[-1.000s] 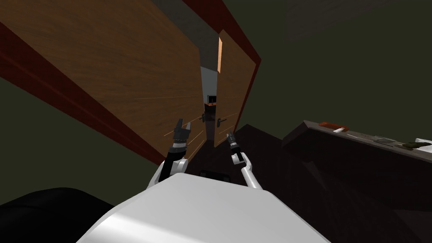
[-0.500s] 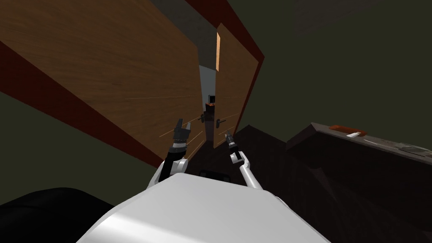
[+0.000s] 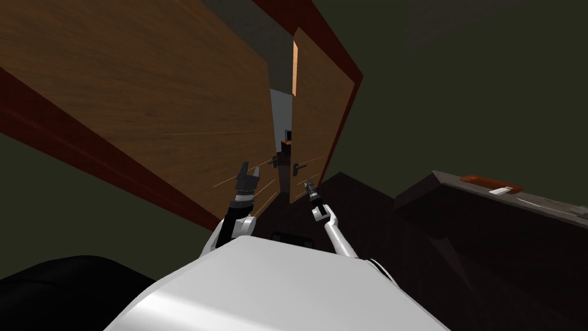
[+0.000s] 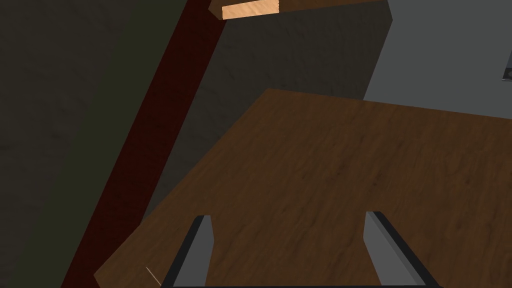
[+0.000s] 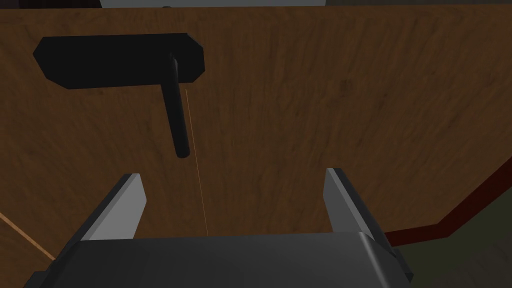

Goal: Push the door open

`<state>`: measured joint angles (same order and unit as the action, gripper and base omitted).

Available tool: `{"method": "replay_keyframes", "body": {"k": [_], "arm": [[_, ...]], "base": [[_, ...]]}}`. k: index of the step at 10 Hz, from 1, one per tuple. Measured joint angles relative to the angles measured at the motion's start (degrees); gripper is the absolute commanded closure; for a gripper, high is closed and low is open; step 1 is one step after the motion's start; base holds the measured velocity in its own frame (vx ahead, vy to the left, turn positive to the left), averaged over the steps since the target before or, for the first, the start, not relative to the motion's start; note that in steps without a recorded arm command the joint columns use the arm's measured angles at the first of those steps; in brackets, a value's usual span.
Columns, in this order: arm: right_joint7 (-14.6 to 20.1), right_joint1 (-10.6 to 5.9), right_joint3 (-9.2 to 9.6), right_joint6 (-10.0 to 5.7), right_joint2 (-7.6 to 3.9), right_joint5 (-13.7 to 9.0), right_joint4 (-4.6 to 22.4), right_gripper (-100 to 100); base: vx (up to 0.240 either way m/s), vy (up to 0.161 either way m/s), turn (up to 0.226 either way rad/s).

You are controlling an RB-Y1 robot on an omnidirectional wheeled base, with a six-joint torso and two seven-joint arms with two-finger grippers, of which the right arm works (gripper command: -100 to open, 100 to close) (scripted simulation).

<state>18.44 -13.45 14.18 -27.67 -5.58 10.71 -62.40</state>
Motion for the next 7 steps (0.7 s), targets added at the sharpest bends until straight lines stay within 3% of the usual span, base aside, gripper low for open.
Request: {"method": "replay_keyframes", "body": {"k": [7], "arm": [[2.22,-5.82,2.23,-0.29,0.65,0.7,8.88,-100]], "base": [[0.099,-0.116,0.08]]}}
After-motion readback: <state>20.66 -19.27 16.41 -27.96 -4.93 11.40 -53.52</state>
